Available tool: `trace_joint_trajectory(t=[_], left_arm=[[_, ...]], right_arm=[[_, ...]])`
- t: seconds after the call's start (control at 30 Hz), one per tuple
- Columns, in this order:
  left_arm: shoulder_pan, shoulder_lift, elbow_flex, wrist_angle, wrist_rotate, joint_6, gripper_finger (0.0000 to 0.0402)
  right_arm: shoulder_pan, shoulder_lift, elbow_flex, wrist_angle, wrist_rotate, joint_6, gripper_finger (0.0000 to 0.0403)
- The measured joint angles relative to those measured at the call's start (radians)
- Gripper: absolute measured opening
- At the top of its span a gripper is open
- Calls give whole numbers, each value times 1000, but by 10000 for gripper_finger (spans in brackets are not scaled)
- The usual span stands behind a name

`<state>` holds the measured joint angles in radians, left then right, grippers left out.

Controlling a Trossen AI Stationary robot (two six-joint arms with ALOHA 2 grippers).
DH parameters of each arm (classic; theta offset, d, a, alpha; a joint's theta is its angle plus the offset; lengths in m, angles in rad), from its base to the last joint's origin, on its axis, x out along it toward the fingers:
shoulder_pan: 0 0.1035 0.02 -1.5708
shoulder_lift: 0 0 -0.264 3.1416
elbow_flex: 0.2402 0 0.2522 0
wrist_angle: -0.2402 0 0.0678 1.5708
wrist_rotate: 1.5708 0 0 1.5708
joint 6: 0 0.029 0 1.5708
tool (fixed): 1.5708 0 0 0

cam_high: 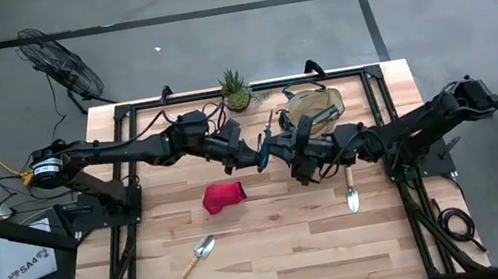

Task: Pick & Place Garden tools in Gardening bag
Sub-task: Put the green shear scissors into the light brown gardening bag

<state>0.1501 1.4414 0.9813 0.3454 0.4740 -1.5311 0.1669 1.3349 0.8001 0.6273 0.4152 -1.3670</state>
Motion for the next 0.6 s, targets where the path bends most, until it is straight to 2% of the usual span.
trace_joint_trajectory(t=[0.4,0.6], left_arm=[[0,-1,0,2,-1,-13,40],[0,-1,0,0,-1,-21,40]], right_arm=[[-7,0,-1,-1,-30,7,68],[-24,0,-1,-1,-49,6,67]])
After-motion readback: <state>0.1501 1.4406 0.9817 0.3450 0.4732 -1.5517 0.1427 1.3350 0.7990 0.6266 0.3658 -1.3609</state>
